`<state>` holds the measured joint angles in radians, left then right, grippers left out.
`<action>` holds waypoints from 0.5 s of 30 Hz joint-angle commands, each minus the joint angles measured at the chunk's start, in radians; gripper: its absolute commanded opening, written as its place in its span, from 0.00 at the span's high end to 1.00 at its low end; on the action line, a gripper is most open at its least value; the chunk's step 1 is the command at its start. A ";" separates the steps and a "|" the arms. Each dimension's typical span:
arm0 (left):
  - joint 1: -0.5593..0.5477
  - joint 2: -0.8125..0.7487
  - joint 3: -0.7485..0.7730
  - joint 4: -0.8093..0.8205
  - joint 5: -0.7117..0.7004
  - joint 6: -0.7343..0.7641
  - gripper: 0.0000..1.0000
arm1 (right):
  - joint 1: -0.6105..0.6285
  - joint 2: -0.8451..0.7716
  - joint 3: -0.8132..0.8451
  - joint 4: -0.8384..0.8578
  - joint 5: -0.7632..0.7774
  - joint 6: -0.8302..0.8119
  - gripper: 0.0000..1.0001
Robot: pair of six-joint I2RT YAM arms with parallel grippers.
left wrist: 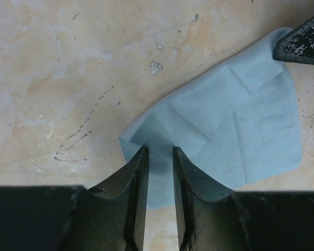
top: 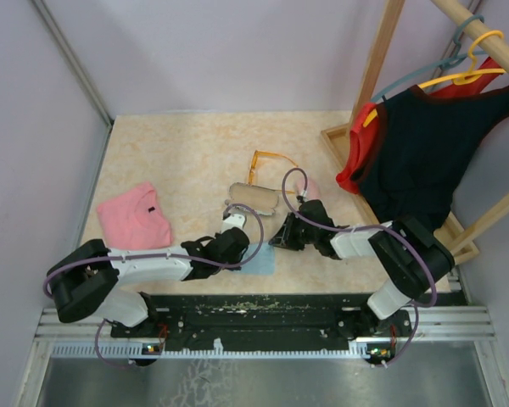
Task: Organize the sunglasses
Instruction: Adjust the glasses cleaning cloth at the center of the board.
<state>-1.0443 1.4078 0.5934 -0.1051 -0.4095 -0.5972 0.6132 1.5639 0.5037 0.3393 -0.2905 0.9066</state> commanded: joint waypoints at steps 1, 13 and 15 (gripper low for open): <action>0.004 -0.026 -0.003 -0.011 -0.004 0.008 0.69 | 0.007 0.014 -0.009 0.017 0.010 -0.008 0.85; 0.007 -0.140 0.014 -0.050 -0.032 -0.020 0.56 | 0.008 -0.082 -0.026 0.010 0.034 -0.014 1.00; 0.011 -0.161 0.015 -0.047 -0.025 -0.023 0.53 | 0.008 -0.102 -0.031 0.017 0.038 -0.005 1.00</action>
<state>-1.0431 1.2987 0.5934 -0.1440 -0.4229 -0.6075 0.6151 1.5291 0.4812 0.3225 -0.2699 0.9012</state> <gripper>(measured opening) 0.455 0.005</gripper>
